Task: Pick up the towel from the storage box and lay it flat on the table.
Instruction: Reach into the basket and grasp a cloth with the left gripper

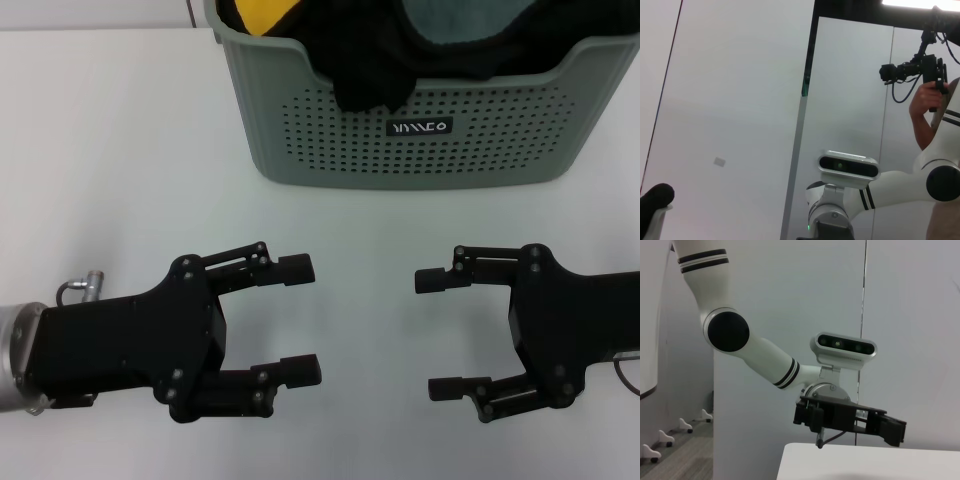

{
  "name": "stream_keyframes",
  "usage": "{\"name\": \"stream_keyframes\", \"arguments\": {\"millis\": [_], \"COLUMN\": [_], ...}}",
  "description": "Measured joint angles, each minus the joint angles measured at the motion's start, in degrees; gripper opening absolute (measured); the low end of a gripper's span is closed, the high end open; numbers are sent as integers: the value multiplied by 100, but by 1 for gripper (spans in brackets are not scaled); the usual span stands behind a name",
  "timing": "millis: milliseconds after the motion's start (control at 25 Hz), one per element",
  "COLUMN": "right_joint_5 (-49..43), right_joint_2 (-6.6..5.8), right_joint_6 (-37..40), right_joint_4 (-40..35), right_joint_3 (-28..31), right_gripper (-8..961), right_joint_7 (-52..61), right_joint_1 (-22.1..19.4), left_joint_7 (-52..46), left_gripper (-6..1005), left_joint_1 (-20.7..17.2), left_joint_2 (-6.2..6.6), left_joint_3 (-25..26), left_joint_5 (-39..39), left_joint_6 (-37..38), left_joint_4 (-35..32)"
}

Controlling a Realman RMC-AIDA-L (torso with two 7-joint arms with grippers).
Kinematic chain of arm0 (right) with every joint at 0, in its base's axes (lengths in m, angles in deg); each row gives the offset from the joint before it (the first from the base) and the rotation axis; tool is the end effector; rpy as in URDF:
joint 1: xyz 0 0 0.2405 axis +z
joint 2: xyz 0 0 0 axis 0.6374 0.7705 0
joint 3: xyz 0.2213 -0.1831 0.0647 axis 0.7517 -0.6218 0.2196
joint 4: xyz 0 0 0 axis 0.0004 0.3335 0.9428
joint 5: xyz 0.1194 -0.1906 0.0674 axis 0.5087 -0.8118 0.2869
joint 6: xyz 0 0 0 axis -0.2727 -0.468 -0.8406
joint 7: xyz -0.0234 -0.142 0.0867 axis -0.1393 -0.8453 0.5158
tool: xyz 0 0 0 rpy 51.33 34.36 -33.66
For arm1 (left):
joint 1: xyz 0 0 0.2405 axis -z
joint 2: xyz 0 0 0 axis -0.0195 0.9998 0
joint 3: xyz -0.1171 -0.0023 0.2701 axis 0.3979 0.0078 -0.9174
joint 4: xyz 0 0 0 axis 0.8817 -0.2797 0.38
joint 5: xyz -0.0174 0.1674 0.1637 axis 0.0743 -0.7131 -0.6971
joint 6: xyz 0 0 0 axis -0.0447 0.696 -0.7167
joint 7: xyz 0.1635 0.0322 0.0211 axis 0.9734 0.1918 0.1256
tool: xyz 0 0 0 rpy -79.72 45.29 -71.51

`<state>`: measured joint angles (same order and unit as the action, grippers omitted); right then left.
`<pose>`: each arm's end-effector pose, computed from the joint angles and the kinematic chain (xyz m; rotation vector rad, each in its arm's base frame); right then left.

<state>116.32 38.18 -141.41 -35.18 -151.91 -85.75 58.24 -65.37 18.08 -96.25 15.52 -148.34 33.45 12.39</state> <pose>0.2244 0.2957 -0.0376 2.9393 0.2074 -1.0533 -0.2699 0.2561 -0.0349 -2.7950 -0.2244 -1.4059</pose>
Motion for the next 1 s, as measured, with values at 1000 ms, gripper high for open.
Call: {"name": "stream_keyframes", "arguments": {"millis": [1000], "right_joint_5": [19], "right_joint_2": [52], "right_joint_6": [35], "right_joint_4": [650], "right_joint_3": [-184], "right_gripper": [799], "right_joint_7": [-269], "right_joint_1": [262], "left_joint_7": [-1009], "left_gripper": [787], "left_joint_1": [833], "left_joint_2": [78], "left_joint_3": [1437], "left_joint_5": [1834], "left_joint_6": [-1546], "left_joint_4": [235]}}
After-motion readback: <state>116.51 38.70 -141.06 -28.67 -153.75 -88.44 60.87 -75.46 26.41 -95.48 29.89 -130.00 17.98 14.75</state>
